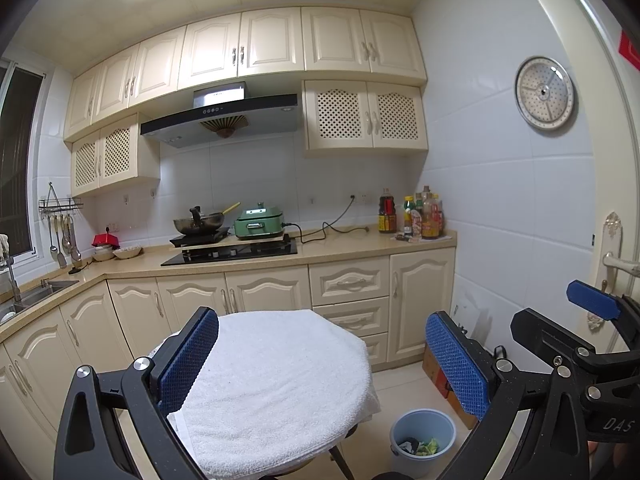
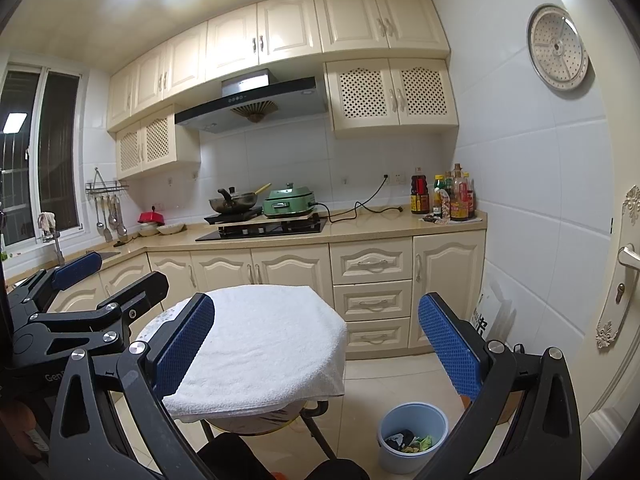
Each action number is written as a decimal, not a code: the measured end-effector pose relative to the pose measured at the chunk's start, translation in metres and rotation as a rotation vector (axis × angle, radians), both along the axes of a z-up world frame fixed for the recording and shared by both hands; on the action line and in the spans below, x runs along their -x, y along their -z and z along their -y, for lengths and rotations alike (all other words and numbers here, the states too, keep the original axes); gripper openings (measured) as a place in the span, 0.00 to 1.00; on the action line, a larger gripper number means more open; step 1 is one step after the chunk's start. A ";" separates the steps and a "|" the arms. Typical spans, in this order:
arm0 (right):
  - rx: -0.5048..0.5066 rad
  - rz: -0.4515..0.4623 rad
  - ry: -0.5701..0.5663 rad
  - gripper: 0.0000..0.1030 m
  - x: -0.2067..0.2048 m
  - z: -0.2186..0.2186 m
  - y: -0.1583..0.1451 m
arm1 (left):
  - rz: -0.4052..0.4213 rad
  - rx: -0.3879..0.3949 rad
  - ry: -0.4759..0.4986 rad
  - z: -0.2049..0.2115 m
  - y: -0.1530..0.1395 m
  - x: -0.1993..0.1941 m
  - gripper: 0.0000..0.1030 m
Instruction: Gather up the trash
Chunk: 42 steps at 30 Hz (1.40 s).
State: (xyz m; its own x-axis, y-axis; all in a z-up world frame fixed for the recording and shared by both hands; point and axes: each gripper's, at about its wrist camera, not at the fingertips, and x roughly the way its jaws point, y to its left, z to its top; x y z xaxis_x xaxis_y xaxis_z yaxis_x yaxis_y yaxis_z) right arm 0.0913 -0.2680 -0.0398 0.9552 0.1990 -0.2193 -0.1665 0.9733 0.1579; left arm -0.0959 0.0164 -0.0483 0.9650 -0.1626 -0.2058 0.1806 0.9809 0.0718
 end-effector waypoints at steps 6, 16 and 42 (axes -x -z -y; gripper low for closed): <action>-0.001 -0.005 0.000 1.00 0.001 -0.001 0.002 | 0.008 -0.005 -0.003 0.002 0.004 -0.004 0.99; 0.000 -0.006 0.001 1.00 0.001 -0.001 0.002 | 0.010 -0.006 -0.002 0.002 0.012 -0.007 0.99; -0.001 -0.009 0.000 1.00 0.002 -0.002 0.002 | 0.010 -0.008 -0.005 0.003 0.016 -0.008 0.99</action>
